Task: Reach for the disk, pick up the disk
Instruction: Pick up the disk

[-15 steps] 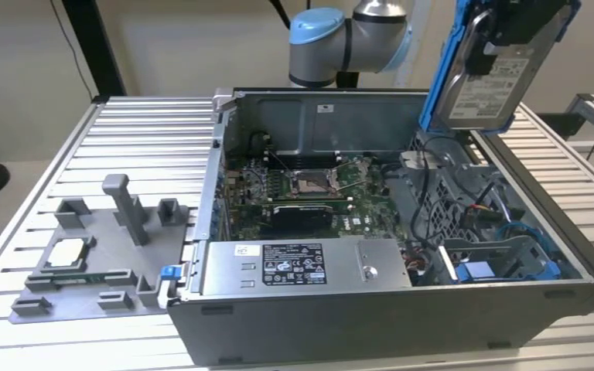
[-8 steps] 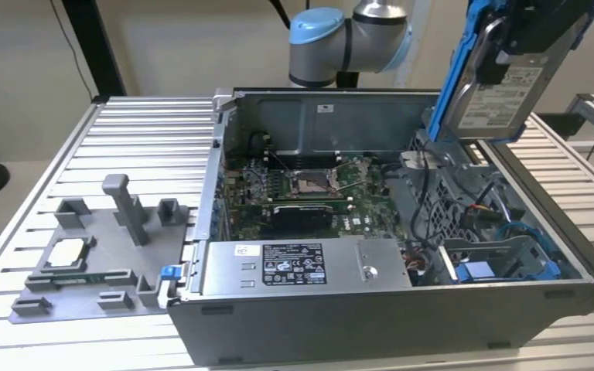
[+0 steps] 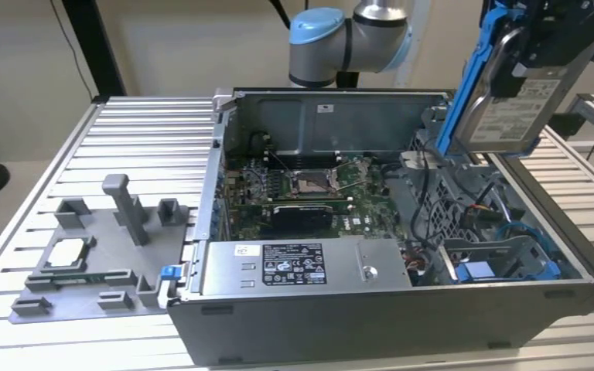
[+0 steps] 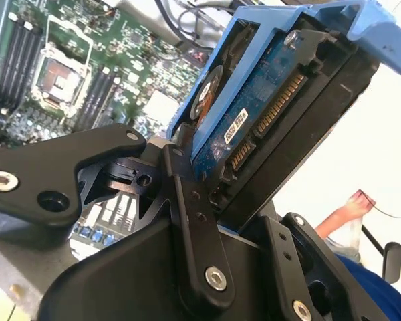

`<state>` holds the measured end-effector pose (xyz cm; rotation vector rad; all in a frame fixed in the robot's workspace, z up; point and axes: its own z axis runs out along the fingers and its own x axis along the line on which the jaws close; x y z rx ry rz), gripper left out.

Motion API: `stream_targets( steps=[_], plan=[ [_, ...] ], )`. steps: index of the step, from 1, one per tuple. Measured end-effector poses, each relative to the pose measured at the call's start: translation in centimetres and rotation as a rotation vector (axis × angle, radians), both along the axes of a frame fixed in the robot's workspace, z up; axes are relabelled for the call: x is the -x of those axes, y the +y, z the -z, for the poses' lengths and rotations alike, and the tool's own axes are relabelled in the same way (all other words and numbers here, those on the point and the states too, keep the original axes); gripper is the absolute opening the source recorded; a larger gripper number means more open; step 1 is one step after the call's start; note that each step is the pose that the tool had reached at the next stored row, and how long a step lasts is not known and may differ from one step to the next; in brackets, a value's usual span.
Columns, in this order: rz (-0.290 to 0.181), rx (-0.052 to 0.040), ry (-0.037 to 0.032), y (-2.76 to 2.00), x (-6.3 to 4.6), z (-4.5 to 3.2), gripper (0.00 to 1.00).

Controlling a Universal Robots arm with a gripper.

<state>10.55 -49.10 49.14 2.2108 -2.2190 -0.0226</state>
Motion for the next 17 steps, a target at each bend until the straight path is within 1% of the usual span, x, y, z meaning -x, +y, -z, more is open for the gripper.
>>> stream_targets(
  steps=[9,15,17],
  plan=[
    [0.0,-0.0002,0.0,-3.45,0.0,0.03,0.0],
    [0.0,-0.0004,0.0,-5.51,0.0,0.06,0.0],
    [0.0,-0.0005,0.0,-6.29,0.1,0.08,0.0]
  ],
)
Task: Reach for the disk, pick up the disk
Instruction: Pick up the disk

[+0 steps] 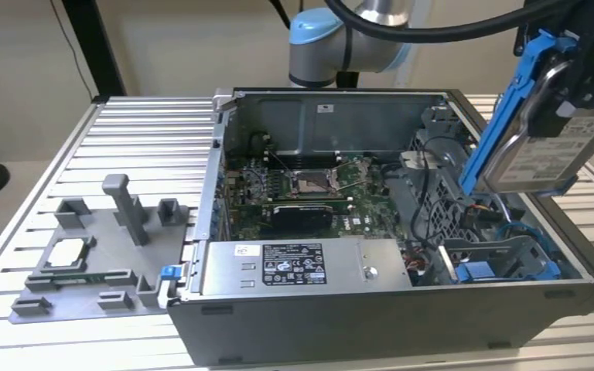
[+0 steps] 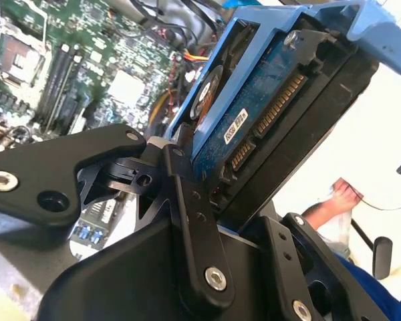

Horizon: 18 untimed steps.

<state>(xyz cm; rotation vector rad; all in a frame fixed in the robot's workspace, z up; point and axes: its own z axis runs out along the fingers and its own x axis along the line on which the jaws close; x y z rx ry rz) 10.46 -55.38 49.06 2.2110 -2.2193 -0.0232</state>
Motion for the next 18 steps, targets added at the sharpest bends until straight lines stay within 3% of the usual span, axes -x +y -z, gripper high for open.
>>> stream_targets(
  steps=[5,13,18],
  plan=[
    [0.0,0.0,0.0,-1.53,0.7,0.07,0.0],
    [0.013,-0.0001,0.0,-2.65,0.7,0.39,0.0],
    [0.038,-0.0001,0.0,-2.95,0.7,0.71,0.0]
  ],
)
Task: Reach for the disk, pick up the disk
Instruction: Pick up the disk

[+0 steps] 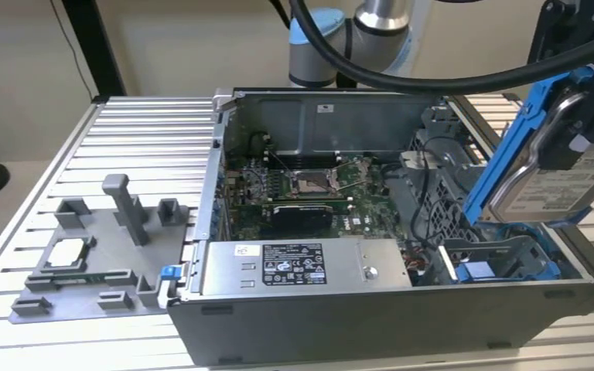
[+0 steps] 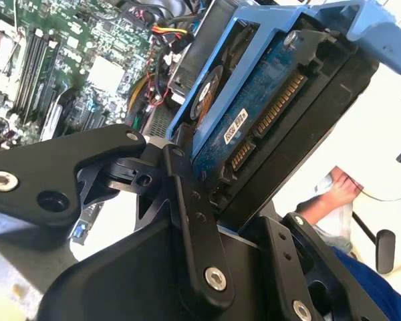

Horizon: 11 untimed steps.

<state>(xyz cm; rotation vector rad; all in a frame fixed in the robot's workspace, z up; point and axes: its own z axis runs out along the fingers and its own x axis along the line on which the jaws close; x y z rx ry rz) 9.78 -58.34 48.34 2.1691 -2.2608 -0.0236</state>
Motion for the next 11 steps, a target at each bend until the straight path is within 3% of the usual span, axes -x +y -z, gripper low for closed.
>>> stream_targets(
  steps=[11],
  plan=[
    [0.013,0.0001,0.0,-0.11,-0.27,0.22,0.0]
  ],
)
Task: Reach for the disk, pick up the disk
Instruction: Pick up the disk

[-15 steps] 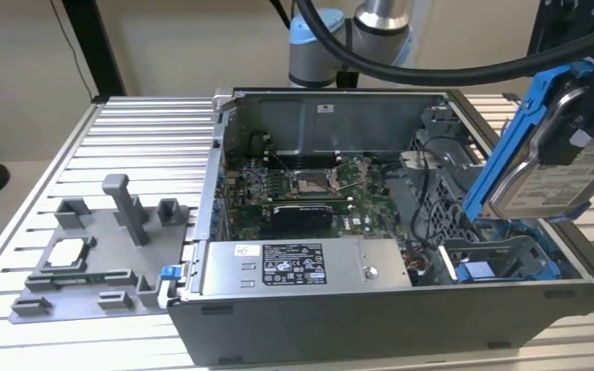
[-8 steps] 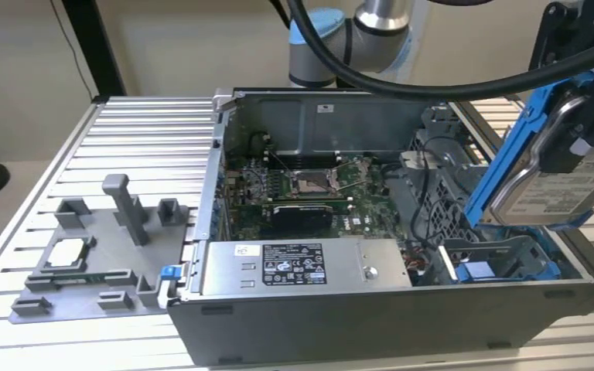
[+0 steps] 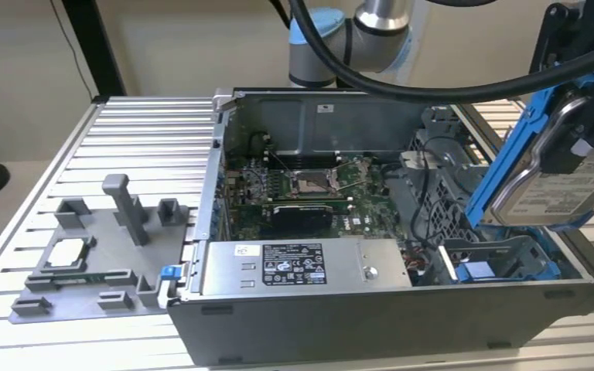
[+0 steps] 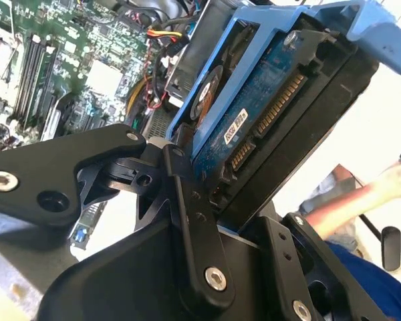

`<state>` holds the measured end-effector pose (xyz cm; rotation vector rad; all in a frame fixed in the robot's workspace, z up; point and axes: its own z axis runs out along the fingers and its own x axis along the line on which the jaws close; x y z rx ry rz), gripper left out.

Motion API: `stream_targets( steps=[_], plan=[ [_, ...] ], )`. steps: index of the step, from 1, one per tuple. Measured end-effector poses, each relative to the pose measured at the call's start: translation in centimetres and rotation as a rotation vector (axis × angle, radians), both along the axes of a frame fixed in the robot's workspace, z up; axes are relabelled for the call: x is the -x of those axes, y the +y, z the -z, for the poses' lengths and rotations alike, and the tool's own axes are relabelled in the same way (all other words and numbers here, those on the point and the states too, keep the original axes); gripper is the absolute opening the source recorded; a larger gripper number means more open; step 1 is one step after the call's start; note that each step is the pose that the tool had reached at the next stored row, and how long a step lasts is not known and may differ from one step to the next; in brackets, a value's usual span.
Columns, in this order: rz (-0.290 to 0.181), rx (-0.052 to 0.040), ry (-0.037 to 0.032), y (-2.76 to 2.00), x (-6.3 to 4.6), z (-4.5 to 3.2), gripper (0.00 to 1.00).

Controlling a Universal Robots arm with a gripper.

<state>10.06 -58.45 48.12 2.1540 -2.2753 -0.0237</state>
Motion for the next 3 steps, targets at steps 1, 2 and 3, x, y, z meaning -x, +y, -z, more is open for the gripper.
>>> stream_targets(
  steps=[1,2,3],
  plan=[
    [0.0,0.0,0.0,0.0,0.0,0.0,0.0],
    [0.0,0.0002,0.0,0.0,0.0,-0.01,0.0],
    [0.0,0.0002,0.0,0.0,-0.01,-0.01,0.0]
  ],
)
